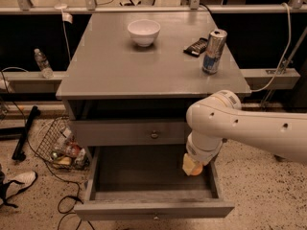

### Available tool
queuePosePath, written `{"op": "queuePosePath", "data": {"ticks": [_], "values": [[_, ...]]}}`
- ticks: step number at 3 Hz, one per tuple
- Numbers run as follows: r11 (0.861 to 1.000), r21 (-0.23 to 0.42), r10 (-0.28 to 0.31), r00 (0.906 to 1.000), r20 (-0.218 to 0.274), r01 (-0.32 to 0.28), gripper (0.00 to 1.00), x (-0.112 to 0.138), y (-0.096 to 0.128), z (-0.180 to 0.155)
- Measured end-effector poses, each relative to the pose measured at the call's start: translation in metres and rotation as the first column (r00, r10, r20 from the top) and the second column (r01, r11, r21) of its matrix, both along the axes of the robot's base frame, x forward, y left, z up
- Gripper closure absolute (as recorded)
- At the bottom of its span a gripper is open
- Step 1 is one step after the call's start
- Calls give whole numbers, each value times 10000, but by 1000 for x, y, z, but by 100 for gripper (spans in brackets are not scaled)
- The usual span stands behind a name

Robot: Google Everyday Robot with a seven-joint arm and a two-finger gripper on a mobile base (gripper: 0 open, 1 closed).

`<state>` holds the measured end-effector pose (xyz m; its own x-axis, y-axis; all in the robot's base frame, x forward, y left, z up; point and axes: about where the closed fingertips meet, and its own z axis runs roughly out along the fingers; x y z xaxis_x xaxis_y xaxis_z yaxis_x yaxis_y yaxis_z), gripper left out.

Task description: Place orange into middle drawer

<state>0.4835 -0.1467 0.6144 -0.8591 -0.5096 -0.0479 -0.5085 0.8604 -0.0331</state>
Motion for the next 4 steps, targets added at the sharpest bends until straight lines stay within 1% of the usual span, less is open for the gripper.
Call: {"op": "queuePosePath", "data": {"ticks": [1, 2, 3, 4], "values": [[9994, -242, -262, 9994, -220, 257, 100, 3, 1, -23], [9930, -805, -917, 9939, -605, 867, 100, 8, 9, -77], [9808, -990, -1754, 9819, -716, 1680, 100, 4, 18, -122], [9582, -644, -2828, 9571, -632, 2788, 100, 6, 23, -165]]}}
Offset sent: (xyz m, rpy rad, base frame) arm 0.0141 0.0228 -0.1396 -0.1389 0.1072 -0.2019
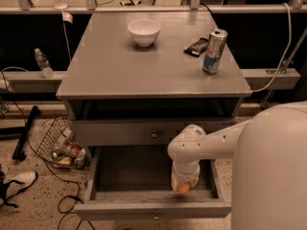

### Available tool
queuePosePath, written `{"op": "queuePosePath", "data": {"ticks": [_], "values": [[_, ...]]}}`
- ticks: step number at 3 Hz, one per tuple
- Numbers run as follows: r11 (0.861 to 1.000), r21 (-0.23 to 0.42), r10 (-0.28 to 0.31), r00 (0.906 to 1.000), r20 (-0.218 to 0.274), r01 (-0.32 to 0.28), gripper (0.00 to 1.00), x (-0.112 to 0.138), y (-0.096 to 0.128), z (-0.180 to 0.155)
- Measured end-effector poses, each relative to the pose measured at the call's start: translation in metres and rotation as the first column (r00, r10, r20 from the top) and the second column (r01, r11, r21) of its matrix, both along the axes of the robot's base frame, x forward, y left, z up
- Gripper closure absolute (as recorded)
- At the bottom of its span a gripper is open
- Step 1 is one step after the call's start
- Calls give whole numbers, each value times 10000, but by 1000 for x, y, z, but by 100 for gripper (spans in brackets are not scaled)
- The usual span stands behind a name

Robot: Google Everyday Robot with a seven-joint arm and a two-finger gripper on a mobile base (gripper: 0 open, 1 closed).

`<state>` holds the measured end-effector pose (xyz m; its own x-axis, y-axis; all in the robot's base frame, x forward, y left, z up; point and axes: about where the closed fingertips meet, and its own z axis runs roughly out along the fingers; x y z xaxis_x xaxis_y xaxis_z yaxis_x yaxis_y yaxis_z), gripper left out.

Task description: Place orange into middle drawer

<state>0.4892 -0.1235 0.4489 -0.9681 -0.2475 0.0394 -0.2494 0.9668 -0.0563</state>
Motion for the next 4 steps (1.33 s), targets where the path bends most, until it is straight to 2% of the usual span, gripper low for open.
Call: {"op": "queuePosePath", "data": {"ticks": [2, 4], "values": [[9946, 824, -656, 9976, 220, 636, 100, 9, 7, -28], [9869, 1393, -854, 9960, 264, 809, 100, 11, 19, -57]]}}
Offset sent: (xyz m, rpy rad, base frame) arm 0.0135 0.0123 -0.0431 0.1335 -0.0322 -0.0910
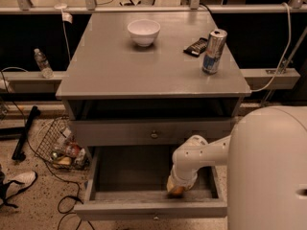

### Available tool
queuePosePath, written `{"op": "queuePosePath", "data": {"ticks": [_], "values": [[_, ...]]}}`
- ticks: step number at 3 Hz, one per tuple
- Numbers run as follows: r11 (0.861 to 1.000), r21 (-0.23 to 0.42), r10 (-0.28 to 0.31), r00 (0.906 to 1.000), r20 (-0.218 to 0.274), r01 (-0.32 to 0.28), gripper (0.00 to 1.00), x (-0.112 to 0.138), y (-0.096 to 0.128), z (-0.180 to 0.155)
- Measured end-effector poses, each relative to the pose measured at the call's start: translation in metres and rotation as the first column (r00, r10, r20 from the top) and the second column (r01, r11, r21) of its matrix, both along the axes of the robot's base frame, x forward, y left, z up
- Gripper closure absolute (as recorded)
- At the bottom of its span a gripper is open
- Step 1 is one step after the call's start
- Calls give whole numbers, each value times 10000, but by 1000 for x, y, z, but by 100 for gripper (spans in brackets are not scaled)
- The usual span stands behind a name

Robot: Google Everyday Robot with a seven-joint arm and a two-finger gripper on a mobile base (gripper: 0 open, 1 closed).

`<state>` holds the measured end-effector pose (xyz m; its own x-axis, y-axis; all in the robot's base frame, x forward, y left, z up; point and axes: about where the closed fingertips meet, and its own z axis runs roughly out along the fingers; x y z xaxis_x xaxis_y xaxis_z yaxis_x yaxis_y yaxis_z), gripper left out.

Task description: Place orange into middle drawer

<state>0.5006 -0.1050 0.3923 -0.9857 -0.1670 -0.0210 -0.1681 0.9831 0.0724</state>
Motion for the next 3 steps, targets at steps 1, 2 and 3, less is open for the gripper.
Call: {"op": "queuePosePath", "data": {"ticks": [1, 2, 3], "values": [[9999, 135, -51, 9999, 114, 50, 100, 4, 4, -6], [9992, 387, 39, 9996, 291, -50, 100, 16, 14, -12], [9989, 455, 130, 9996, 262, -141, 99, 20, 18, -14]]}}
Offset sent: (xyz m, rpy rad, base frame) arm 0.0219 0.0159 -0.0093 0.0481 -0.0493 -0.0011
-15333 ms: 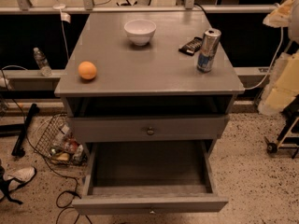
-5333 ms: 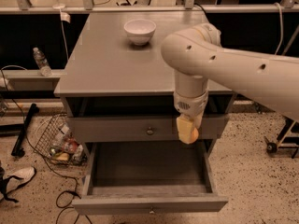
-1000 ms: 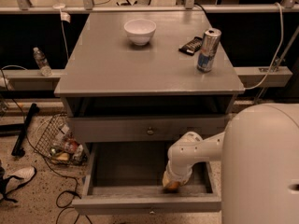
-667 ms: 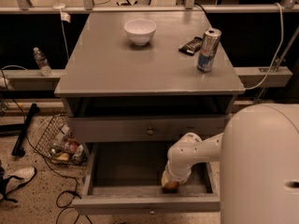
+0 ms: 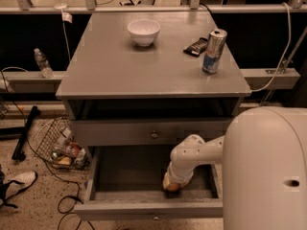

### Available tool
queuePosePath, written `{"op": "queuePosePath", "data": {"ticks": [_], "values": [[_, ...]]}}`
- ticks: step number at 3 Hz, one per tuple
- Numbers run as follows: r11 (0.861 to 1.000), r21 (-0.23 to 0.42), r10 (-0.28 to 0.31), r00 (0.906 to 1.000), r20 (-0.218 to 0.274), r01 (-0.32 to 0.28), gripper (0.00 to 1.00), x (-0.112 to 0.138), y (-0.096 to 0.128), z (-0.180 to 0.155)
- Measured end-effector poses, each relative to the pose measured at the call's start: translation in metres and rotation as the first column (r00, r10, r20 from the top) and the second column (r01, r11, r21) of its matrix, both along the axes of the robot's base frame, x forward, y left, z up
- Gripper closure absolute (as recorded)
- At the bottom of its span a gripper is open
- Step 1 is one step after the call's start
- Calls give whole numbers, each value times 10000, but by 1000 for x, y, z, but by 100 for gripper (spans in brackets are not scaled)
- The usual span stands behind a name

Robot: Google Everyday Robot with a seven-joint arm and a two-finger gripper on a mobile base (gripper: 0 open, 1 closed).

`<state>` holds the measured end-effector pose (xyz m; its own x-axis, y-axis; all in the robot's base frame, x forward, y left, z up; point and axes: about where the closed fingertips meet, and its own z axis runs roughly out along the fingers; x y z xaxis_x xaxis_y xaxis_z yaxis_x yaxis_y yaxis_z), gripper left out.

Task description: Place orange into middle drawer

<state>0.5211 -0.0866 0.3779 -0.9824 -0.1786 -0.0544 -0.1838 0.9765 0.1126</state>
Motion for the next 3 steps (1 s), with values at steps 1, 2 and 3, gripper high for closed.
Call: {"op": "queuePosePath", "data": {"ticks": [1, 2, 3], "values": [[10000, -10, 2, 10000, -22, -2, 77, -2, 0, -1], [10000, -10, 4, 10000, -25, -4, 54, -2, 0, 0], [10000, -10, 4, 10000, -26, -4, 30, -2, 0, 0]]}}
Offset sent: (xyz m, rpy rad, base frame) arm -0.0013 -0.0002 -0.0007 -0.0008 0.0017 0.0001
